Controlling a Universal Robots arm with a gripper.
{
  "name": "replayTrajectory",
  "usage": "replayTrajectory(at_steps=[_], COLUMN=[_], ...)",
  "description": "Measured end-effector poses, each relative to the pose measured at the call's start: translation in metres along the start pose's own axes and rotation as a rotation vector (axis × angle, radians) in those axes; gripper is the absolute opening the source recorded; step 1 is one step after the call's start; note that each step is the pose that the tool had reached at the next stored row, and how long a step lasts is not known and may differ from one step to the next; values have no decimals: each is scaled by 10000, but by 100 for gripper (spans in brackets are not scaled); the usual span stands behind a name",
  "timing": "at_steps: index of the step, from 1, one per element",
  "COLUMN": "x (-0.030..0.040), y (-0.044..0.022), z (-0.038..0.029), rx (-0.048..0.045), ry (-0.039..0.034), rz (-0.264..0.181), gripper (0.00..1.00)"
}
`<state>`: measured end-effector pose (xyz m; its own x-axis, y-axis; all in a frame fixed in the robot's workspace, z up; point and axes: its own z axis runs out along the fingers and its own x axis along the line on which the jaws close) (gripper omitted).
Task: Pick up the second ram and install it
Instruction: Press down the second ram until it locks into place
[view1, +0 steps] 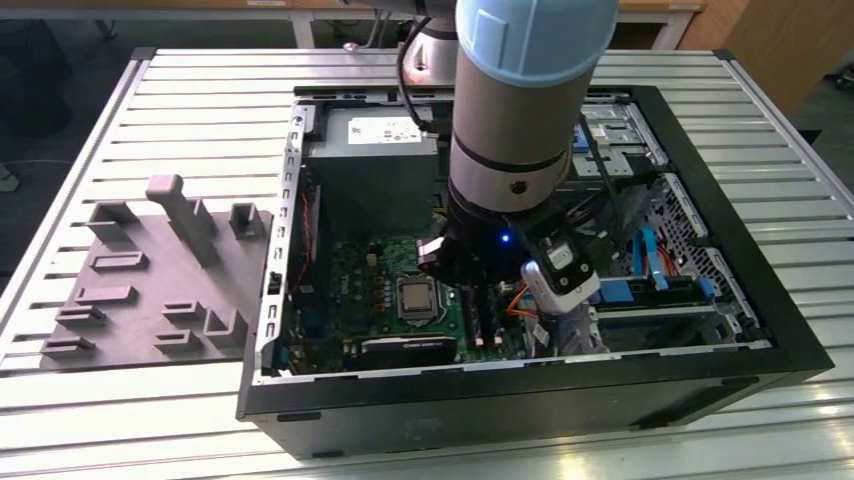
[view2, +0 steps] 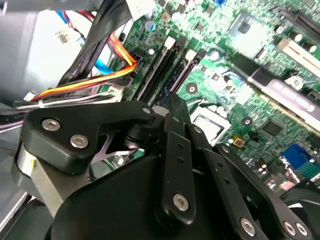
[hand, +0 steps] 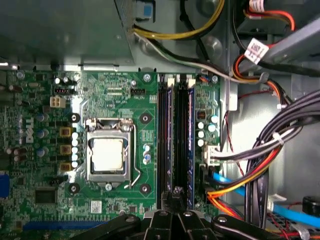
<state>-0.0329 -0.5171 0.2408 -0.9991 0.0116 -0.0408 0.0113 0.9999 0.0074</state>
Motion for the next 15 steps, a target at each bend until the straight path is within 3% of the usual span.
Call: replayTrajectory(at_steps=[8, 15], x=[2, 1], y=[155, 177], z=[1, -14], rx=[0, -1], ry=[0, 0], rz=[0, -1], gripper=[11, 11])
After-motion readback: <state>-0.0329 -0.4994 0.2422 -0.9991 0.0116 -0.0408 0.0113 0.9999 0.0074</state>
